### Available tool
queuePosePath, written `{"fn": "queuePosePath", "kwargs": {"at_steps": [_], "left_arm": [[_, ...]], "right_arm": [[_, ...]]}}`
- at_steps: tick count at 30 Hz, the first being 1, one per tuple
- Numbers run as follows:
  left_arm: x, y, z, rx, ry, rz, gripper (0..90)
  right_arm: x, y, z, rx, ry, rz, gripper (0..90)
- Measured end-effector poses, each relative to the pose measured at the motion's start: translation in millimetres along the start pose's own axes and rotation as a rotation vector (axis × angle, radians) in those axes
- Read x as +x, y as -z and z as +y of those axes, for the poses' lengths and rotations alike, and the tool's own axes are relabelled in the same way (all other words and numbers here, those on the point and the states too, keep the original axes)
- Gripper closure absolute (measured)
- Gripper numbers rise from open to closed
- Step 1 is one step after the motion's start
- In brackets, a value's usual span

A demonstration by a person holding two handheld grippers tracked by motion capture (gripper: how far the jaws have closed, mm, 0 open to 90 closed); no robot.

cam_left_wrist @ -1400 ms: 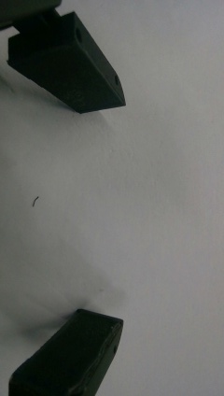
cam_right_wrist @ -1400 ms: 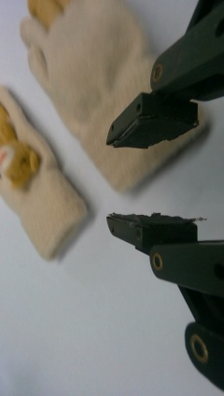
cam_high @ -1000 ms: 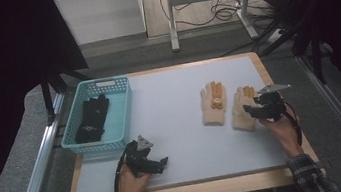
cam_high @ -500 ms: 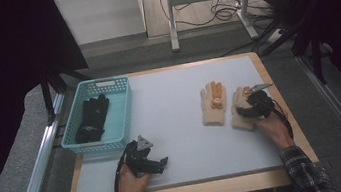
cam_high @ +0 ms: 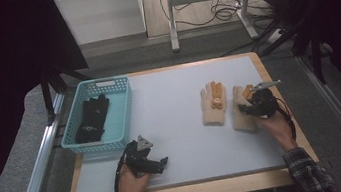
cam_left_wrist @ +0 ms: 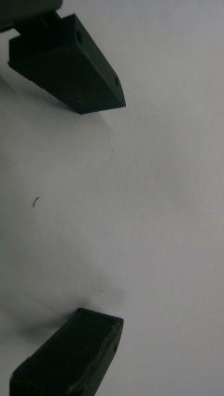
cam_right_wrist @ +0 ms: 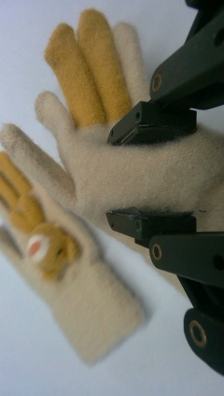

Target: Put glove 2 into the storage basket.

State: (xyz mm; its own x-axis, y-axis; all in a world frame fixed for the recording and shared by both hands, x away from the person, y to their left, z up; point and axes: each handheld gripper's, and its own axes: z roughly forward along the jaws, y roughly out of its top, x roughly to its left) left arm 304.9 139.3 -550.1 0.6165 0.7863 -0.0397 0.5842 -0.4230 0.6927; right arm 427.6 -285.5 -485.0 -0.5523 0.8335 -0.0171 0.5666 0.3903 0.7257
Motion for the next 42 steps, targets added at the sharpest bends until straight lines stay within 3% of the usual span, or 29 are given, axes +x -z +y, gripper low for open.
{"fn": "queuePosePath", "kwargs": {"at_steps": [10,21,26,34,42], "left_arm": [[0.0,0.0,-0.1,0.000,0.000,0.000,0.3],[0.1,0.0,0.0,0.000,-0.002,0.001,0.4],[-0.3,-0.3,-0.1,-0.006,0.004,0.002,0.3],[-0.1,-0.1,-0.1,-0.003,0.001,0.002,0.3],[0.0,0.1,-0.1,-0.002,0.000,0.001,0.4]], "right_arm": [[27.6,28.2,13.5,-0.082,0.027,0.059,58.6],[83.3,42.0,31.3,-0.139,0.108,0.169,57.8],[112.0,30.6,36.0,-0.132,0.141,0.212,57.2],[152.7,-6.8,32.9,-0.091,0.175,0.261,56.7],[177.8,-38.2,20.6,-0.042,0.192,0.274,56.8]]}}
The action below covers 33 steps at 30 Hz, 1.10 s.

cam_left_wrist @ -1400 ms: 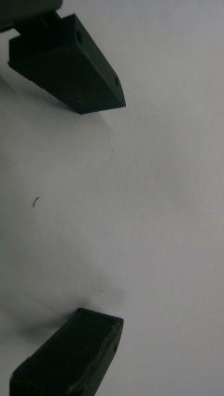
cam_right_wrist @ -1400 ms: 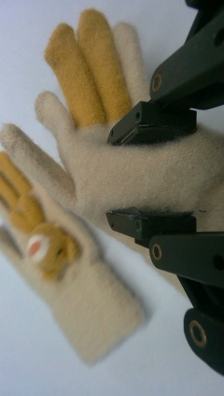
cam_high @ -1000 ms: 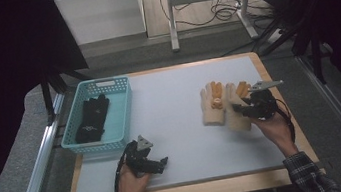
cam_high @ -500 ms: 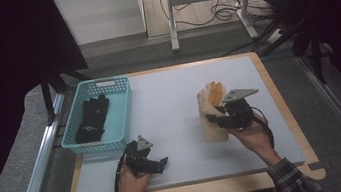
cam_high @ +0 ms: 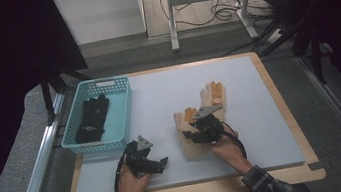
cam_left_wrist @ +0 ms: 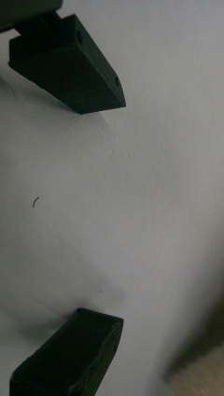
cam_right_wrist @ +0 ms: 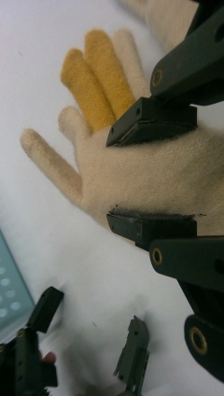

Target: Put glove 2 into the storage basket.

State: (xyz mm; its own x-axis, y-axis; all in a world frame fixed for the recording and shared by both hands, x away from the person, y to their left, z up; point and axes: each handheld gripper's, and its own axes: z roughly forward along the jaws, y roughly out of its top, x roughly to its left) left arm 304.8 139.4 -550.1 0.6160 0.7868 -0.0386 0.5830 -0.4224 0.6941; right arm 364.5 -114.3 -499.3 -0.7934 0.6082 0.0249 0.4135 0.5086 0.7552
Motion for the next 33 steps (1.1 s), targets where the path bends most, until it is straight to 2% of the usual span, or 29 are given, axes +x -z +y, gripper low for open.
{"fn": "queuePosePath", "kwargs": {"at_steps": [2,5,9,11,14,16,19,24,30,33], "left_arm": [[0.1,0.1,0.0,0.002,-0.002,0.000,0.4],[0.3,0.2,0.0,0.004,-0.005,0.000,0.4],[0.2,0.1,0.0,0.002,-0.003,0.001,0.4],[0.2,0.2,0.1,0.003,-0.004,0.000,0.3],[0.3,0.2,0.1,0.005,-0.006,0.000,0.4],[0.4,0.2,0.1,0.005,-0.006,0.000,0.4],[0.2,0.2,0.0,0.004,-0.003,-0.001,0.4],[0.2,0.2,0.0,0.005,-0.004,-0.001,0.4],[0.2,0.2,0.0,0.004,-0.003,-0.001,0.4],[0.2,0.2,0.0,0.004,-0.003,-0.001,0.4]], "right_arm": [[2.1,-6.3,-3.8,0.013,-0.008,0.007,55.2],[3.5,-9.4,-5.6,0.024,-0.002,0.019,46.1],[-5.5,3.7,-1.3,-0.009,-0.001,-0.005,41.8],[-12.6,12.0,-1.6,-0.014,-0.009,-0.021,43.8],[-21.8,22.7,-8.7,-0.005,-0.028,-0.025,58.9],[-24.3,27.0,-16.8,0.020,-0.036,-0.020,69.6],[-24.3,28.9,-30.9,0.060,-0.035,-0.012,78.0],[-19.7,27.1,-48.6,0.078,-0.046,0.024,79.6],[-2.9,20.8,-53.9,0.081,-0.021,0.073,79.5],[0.5,18.7,-53.4,0.083,0.009,0.069,77.9]]}}
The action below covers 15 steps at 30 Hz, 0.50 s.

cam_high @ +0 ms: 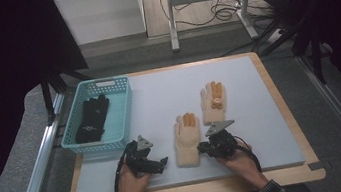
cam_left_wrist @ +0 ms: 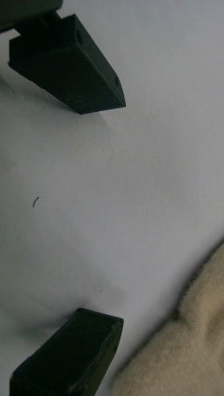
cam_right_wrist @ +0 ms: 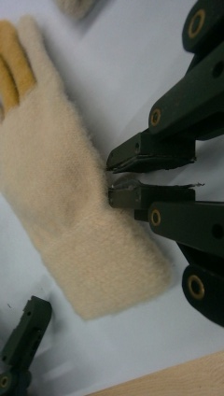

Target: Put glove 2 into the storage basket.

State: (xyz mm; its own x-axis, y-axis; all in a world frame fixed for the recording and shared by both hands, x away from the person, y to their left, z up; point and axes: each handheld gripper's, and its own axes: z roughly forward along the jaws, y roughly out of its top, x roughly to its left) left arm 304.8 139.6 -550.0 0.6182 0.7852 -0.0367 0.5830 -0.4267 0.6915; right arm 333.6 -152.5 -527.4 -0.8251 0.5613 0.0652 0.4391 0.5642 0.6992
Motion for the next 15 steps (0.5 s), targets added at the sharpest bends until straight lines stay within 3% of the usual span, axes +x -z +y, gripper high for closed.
{"fn": "queuePosePath", "kwargs": {"at_steps": [6,15], "left_arm": [[0.0,0.0,0.0,0.000,0.001,-0.001,0.4],[0.0,0.0,0.0,0.000,0.001,-0.001,0.3]], "right_arm": [[-24.1,15.2,4.9,-0.046,-0.038,-0.057,69.6],[-86.5,28.3,19.1,-0.105,-0.109,-0.225,52.6]]}}
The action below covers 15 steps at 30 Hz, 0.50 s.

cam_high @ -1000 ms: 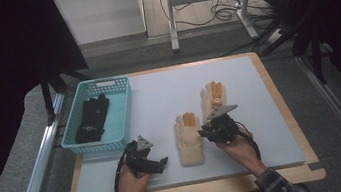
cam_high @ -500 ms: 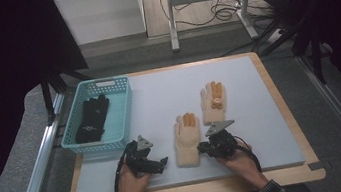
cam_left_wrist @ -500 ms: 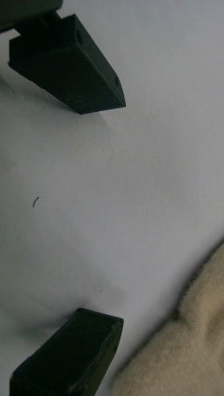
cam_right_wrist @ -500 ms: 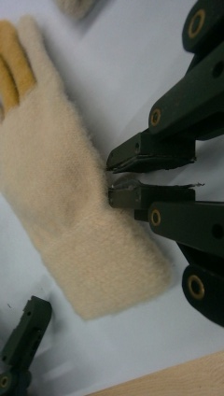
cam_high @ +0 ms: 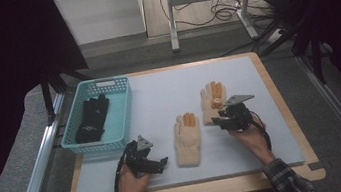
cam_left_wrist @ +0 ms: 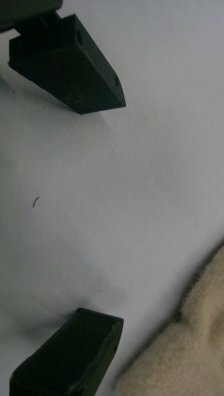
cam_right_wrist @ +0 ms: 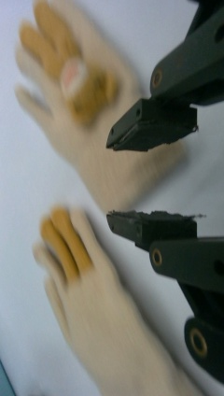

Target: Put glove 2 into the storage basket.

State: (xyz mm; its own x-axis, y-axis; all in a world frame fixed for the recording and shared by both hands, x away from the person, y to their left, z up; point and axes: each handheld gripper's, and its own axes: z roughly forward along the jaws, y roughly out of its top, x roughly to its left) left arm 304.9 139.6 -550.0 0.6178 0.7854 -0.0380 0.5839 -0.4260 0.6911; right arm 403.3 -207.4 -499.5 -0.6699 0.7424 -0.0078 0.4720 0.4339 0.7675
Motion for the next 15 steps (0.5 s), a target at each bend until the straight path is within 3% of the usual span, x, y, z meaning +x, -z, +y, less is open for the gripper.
{"fn": "queuePosePath", "kwargs": {"at_steps": [7,12,15], "left_arm": [[0.1,0.0,0.0,0.000,-0.001,0.000,0.4],[0.1,0.0,0.0,0.000,-0.001,-0.001,0.3],[0.1,0.0,0.0,0.000,-0.001,0.000,0.3]], "right_arm": [[-31.1,-24.4,13.1,0.007,0.021,-0.076,40.2],[-40.1,-41.9,15.6,0.019,0.020,-0.068,35.7],[-42.2,-51.0,15.1,0.027,-0.006,-0.064,35.7]]}}
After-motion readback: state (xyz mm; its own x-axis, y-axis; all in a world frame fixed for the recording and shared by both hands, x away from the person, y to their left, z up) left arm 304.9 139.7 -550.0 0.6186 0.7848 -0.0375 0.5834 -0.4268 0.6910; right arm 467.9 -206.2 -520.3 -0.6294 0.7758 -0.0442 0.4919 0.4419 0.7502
